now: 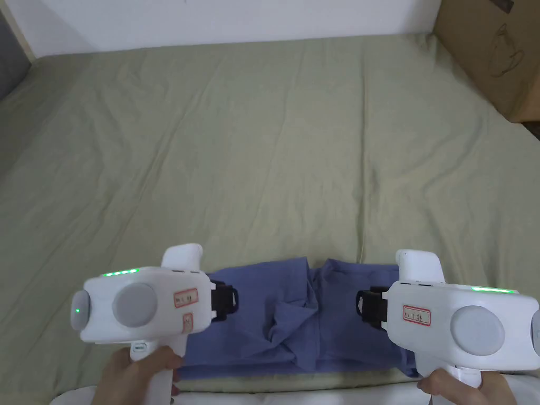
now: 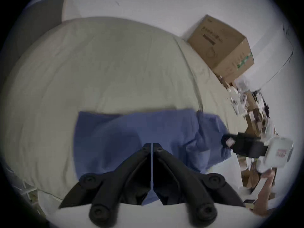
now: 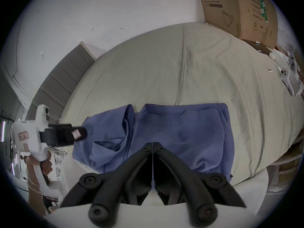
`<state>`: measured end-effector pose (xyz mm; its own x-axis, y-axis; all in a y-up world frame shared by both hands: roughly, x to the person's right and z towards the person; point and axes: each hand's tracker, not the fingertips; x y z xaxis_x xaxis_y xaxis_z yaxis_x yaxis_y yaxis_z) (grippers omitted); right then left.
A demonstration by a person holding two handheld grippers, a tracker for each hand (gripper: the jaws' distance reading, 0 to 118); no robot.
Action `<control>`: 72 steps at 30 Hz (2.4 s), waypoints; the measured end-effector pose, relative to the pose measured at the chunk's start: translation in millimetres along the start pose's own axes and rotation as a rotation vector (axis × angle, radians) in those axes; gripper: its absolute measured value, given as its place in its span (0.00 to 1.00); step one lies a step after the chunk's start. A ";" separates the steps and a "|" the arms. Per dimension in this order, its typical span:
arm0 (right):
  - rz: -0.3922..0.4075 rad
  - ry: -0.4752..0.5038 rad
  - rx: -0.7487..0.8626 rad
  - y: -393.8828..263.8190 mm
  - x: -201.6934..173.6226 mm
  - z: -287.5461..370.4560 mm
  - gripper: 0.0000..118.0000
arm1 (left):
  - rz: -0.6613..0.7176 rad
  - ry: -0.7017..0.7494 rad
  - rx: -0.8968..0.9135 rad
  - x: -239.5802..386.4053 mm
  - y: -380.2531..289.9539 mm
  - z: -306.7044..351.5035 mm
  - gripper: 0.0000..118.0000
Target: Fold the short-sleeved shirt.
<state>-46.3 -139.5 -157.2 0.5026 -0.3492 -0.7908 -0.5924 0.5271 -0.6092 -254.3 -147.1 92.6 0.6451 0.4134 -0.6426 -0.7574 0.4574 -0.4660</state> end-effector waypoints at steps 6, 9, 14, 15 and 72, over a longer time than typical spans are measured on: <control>-0.015 0.004 0.006 0.7 4.0 2.3 0.00 | -0.054 -0.047 -0.063 32.0 -17.5 -35.9 0.01; -0.022 0.008 0.004 -1.2 9.2 4.9 0.00 | -0.050 -0.048 -0.070 53.1 -23.4 -35.7 0.01; -0.059 0.012 0.002 -3.7 16.8 4.4 0.00 | -0.092 -0.125 -0.106 68.3 -32.1 -32.7 0.01; -0.061 0.010 0.002 -4.0 17.0 4.1 0.00 | -0.104 -0.123 -0.113 78.3 -34.9 -29.6 0.01; 0.024 0.028 -0.067 15.0 -36.2 1.8 0.00 | 0.395 -0.343 0.022 -161.1 -12.6 42.7 0.07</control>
<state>-72.3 -117.6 -137.6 0.4706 -0.3585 -0.8062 -0.6455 0.4830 -0.5916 -344.4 -185.8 228.0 0.3092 0.7900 -0.5294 -0.9499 0.2292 -0.2128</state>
